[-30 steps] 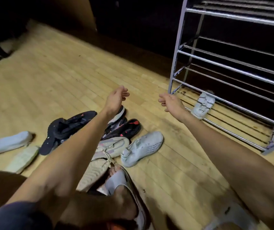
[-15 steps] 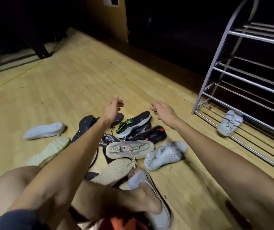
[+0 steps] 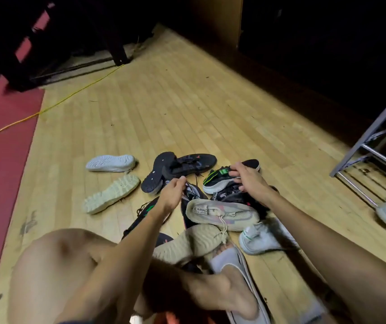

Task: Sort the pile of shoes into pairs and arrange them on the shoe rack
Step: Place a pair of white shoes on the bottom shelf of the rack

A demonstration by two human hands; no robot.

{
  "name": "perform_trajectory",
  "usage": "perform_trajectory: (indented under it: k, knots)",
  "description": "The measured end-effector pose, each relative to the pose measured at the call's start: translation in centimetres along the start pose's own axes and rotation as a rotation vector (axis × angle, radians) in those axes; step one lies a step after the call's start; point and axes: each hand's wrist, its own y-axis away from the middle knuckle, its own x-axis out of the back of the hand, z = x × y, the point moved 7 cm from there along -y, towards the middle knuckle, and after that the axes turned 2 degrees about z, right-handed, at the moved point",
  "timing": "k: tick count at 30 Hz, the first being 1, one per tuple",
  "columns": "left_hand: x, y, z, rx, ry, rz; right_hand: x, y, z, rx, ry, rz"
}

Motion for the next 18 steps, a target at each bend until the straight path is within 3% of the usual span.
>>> perform_trajectory:
  k: [7, 13, 18]
  knots:
    - [3.0, -2.7, 0.5, -0.023, -0.060, 0.072, -1.3, -2.6, -0.4, 0.007, -0.053, -0.004]
    - [5.3, -5.2, -0.3, -0.010, 0.044, 0.109, -3.9, -4.6, -2.9, 0.062, -0.030, -0.036]
    - [8.9, -5.9, 1.9, -0.063, 0.253, 0.205, -6.3, -4.7, -6.6, 0.119, -0.020, 0.029]
